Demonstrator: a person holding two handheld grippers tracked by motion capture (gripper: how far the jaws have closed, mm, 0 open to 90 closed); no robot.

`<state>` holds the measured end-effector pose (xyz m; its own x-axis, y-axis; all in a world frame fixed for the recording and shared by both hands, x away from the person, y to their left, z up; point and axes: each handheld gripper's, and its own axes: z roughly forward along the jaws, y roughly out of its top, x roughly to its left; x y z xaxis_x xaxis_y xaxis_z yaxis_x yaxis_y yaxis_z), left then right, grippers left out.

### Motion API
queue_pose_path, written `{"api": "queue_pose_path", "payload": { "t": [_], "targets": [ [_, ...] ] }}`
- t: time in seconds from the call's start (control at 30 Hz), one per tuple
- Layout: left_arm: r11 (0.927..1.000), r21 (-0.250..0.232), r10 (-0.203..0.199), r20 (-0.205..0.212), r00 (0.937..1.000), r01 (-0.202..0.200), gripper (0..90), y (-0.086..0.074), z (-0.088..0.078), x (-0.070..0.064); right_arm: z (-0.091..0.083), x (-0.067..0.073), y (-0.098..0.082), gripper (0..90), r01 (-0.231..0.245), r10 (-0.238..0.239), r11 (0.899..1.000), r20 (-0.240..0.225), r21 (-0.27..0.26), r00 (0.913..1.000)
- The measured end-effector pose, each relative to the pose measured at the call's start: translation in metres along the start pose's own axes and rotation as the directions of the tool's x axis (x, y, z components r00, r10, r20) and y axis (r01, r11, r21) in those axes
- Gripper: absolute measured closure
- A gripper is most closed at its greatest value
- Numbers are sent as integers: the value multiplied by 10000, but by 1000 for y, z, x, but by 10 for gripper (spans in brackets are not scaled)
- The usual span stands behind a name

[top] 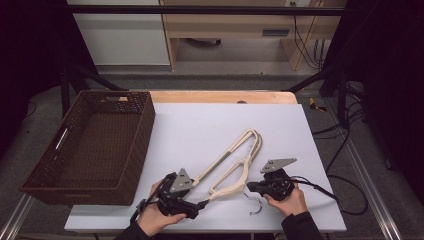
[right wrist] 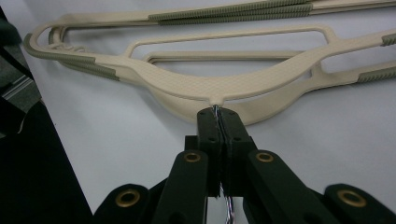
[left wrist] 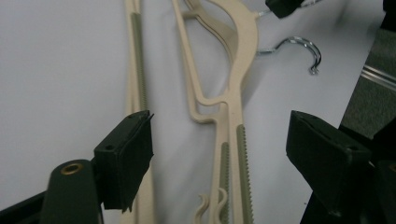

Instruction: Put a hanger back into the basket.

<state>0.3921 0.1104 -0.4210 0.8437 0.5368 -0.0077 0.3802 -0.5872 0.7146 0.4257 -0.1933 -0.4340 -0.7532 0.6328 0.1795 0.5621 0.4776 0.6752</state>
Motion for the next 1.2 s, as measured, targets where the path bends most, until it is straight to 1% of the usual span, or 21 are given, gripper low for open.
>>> {"api": "queue_pose_path", "payload": {
  "t": [0.03,0.1,0.13,0.17,0.23,0.3,0.33,0.37,0.47,0.53,0.6,0.67,0.7,0.73,0.77,0.8,0.87,1.1,1.13,1.17,1.2],
  "targets": [
    [9996,278,86,73,9999,-88,248,1,5,-2,0,0,0,889,37,-37,10000,24,14,10000],
    [9979,610,212,178,9996,-222,279,3,15,-6,-1,0,0,889,42,-42,10000,20,3,10000],
    [9966,773,260,224,9994,-277,327,5,19,-8,-1,0,0,889,20,-20,10000,37,14,10000],
    [9956,894,266,181,9995,-281,327,5,24,-10,-1,0,0,889,20,-20,10000,37,14,10000],
    [9931,1121,330,77,9994,-336,371,7,31,-13,-2,0,0,890,60,-60,10000,17,18,10000],
    [9921,1218,308,-69,9995,-298,424,8,37,-14,-2,0,0,890,40,-40,10000,-2,8,10000],
    [9902,1353,375,-236,9990,-340,475,8,41,-16,-3,0,0,889,62,-62,10000,33,22,10000],
    [9902,1353,375,-236,9990,-340,500,8,41,-16,-3,0,0,889,62,-62,10000,33,22,10000],
    [9898,1407,286,-501,9983,-213,540,9,46,-17,-3,0,1,890,31,-31,10000,33,28,10000],
    [9890,1471,252,-864,9959,-123,589,9,51,-18,-4,2,2,890,12,-12,10000,1,26,10000],
    [9887,1492,273,-936,9952,-131,607,9,52,-19,-4,3,3,890,-4,4,10000,50,38,10000],
    [9876,1558,340,-1097,9934,-166,672,9,52,-20,-4,4,4,889,-20,20,10000,-35,-1,10000],
    [9888,1482,355,-1190,9923,-176,672,9,53,-21,-4,4,4,889,-20,20,10000,-35,-1,10000],
    [9875,1564,389,-1101,9932,-213,741,9,51,-21,-4,5,5,888,-49,49,10000,25,-10,10000],
    [9907,1351,347,-1146,9928,-190,741,9,51,-22,-4,5,5,888,-49,49,10000,25,-10,10000],
    [9911,1307,407,-1163,9924,-254,776,10,48,-22,-4,5,5,888,-50,51,10000,28,-42,10000],
    [9905,1279,679,-1356,9884,-505,785,11,45,-24,-4,5,5,886,-49,49,9999,-11,-103,10000],
    [9945,867,704,-1468,9867,-581,790,12,38,-26,-10,4,6,872,1,-9,9985,-155,-554,9999],
    [9945,900,643,-1295,9895,-529,792,12,34,-25,-14,4,7,826,12,-31,9962,-213,-869,9998],
    [9945,900,643,-1295,9895,-529,793,12,34,-25,-14,4,7,826,12,-31,9962,-213,-869,9998],
    [9955,822,558,-1184,9914,-462,793,12,33,-24,-20,3,7,765,-138,106,9927,-272,-1199,9996]
  ]
}}
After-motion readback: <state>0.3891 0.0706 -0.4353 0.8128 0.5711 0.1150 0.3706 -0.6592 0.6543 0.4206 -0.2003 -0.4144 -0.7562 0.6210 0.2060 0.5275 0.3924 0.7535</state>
